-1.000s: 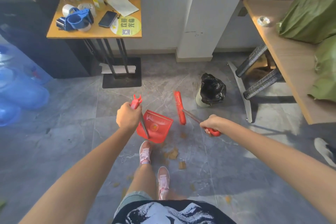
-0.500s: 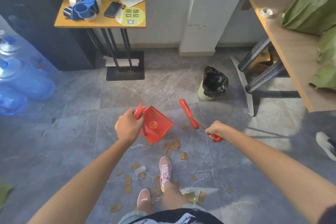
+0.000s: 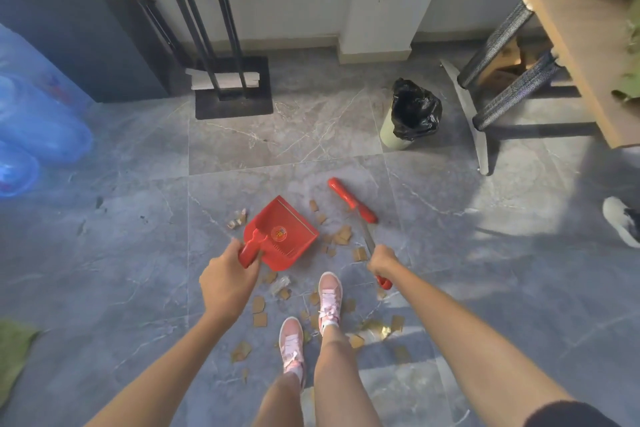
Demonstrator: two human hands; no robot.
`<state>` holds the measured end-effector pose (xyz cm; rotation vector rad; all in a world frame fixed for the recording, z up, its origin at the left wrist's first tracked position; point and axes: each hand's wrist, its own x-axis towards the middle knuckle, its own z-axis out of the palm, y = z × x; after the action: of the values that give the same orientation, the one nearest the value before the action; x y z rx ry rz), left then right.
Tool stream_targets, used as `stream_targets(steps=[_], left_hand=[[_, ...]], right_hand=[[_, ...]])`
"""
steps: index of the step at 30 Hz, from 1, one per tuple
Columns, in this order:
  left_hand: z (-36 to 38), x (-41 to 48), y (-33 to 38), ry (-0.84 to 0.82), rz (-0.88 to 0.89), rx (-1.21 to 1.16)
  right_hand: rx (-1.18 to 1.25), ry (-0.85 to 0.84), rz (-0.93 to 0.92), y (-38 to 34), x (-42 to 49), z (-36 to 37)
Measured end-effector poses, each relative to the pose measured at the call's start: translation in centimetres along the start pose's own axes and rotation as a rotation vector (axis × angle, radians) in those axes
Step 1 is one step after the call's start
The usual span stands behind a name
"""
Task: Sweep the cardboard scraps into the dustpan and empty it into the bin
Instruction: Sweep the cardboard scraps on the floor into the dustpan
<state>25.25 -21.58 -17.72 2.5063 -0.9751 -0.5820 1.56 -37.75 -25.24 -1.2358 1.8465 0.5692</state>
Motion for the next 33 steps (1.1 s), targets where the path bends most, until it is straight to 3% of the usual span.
stream_targets(steps=[11, 23, 33], left_hand=[[-0.8, -5.2, -2.4, -0.06, -0.015, 0.026], [-1.0, -10.2, 0.0, 0.015, 0.006, 0.006], [2.8, -18.6, 5.3, 0.113, 0.019, -0.002]], right_hand=[[0.004, -0.131, -0.048, 5.6, -7.9, 6.4], [0.135, -0.133, -0.081, 11.6, -8.9, -0.4], [0.164, -0.009, -0.057, 24.0, -4.7, -11.3]])
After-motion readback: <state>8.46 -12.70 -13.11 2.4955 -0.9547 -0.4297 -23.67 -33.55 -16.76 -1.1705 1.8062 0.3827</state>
